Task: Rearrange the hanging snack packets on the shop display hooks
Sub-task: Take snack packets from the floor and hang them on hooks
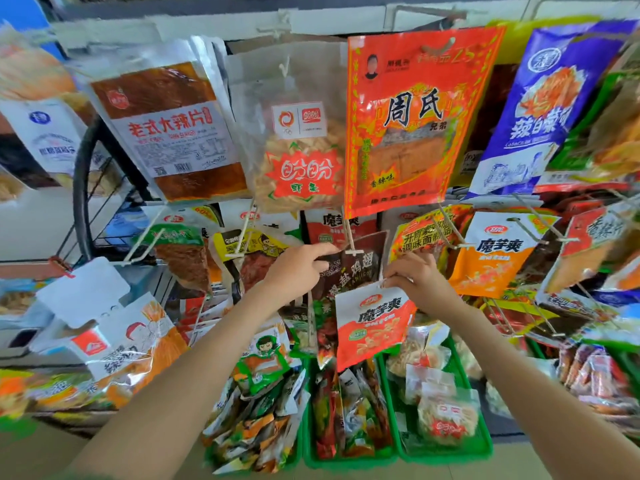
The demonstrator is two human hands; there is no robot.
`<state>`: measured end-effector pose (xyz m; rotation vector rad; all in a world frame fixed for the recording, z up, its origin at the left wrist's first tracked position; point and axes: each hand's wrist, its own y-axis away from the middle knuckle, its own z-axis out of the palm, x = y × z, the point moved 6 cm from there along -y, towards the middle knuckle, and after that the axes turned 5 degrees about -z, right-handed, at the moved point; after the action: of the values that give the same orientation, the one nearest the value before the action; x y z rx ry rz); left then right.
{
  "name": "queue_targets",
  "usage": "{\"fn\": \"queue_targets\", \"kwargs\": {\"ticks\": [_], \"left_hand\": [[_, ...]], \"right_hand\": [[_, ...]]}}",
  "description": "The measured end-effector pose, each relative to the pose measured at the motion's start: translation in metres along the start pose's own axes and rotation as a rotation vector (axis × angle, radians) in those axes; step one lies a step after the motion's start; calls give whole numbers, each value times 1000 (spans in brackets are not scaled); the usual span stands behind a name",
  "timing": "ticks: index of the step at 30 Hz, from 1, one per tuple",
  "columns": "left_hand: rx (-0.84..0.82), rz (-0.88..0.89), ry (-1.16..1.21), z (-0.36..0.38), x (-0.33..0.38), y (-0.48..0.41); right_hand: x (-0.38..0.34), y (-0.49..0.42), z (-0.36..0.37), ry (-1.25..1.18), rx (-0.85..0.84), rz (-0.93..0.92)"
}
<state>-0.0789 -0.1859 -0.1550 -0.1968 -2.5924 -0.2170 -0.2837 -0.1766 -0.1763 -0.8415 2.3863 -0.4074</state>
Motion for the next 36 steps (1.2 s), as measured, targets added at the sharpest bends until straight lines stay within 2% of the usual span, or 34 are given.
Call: {"fn": "queue_targets", "kwargs": {"ticks": [5,14,22,29,36], "left_hand": [[-181,53,-27,6,2,13],[-188,-63,-185,18,-40,14],[-154,-176,-141,11,-83,25],[-236,-196,-325,14,-104,40],[-292,-177,-329,16,-100,46]], "right_hand": [[-5,3,-18,-21,70,26],[-25,-13,2,-88,57,177],[-35,-46,22,-120,165,293],[-28,-40,17,-139,267,335],[-25,-49,19,-131,267,291]]}}
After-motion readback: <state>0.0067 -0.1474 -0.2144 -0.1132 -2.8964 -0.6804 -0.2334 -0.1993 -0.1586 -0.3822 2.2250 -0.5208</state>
